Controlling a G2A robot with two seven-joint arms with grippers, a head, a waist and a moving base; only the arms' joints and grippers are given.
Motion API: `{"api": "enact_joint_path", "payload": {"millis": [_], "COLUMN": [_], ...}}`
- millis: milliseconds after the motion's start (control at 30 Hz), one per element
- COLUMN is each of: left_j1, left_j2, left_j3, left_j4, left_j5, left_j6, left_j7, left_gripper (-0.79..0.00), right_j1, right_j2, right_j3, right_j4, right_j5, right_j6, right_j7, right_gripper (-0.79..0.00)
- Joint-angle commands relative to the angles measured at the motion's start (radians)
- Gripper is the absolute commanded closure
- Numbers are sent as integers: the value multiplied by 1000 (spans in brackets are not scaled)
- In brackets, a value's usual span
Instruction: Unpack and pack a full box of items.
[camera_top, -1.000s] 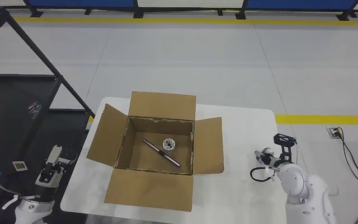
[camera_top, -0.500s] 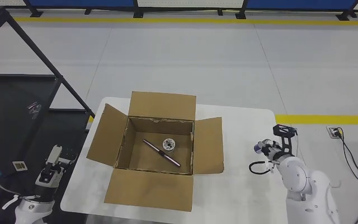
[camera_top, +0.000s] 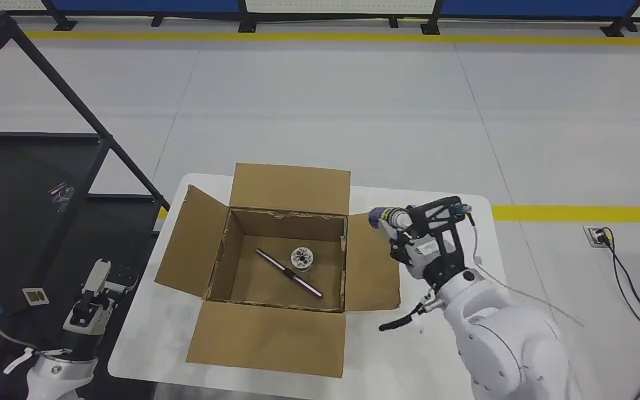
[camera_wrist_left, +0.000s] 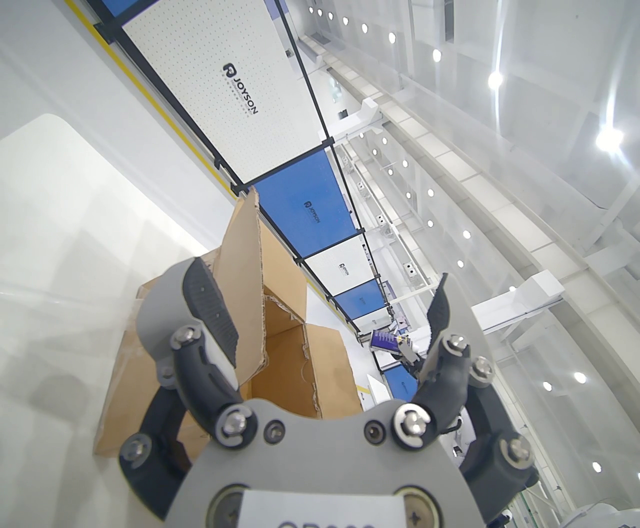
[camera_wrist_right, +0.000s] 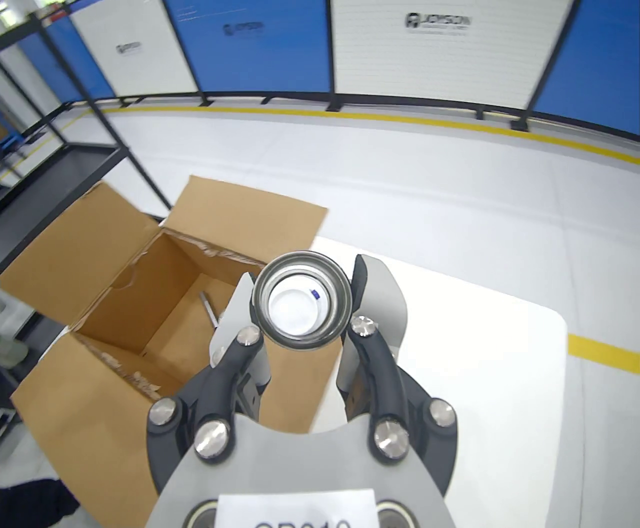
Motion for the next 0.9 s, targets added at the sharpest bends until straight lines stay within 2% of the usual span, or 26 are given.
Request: {"api": "enact_joint_path", "payload": {"millis": [0,167,233,367,500,667,700,733,867], "left_j1": [0,0,0,0,0,0,0,0,0], "left_j2": [0,0,0,0,0,0,0,0,0], "left_j3": [0,0,0,0,0,0,0,0,0], "left_j4": [0,0,0,0,0,0,0,0,0], "left_j5": [0,0,0,0,0,0,0,0,0], "left_j6": [0,0,0,0,0,0,0,0,0], "left_j7": [0,0,0,0,0,0,0,0,0], "left_gripper": [-785,-785,-785,-785,-785,-785,-785,-785,-785], "right_j1": [72,253,303,379,437,465,469,473,490], "right_j2": [-5,-34,-48,-70,-92,-109,-112,-115,-126], "right_j3": [-81,-283,-331,-387,-448,-468,-472,-475,-486], "right_j4": [82,345,438,598,729,800,811,822,862], "right_j5": [5,-77,-57,-27,-67,-43,-43,-41,-31], "right_j6": [-32,-2,8,34,79,90,92,94,94], "right_j7": [69,167,185,196,198,193,192,192,194], "right_gripper": [0,0,0,0,0,-6,-89,-206,-305]}}
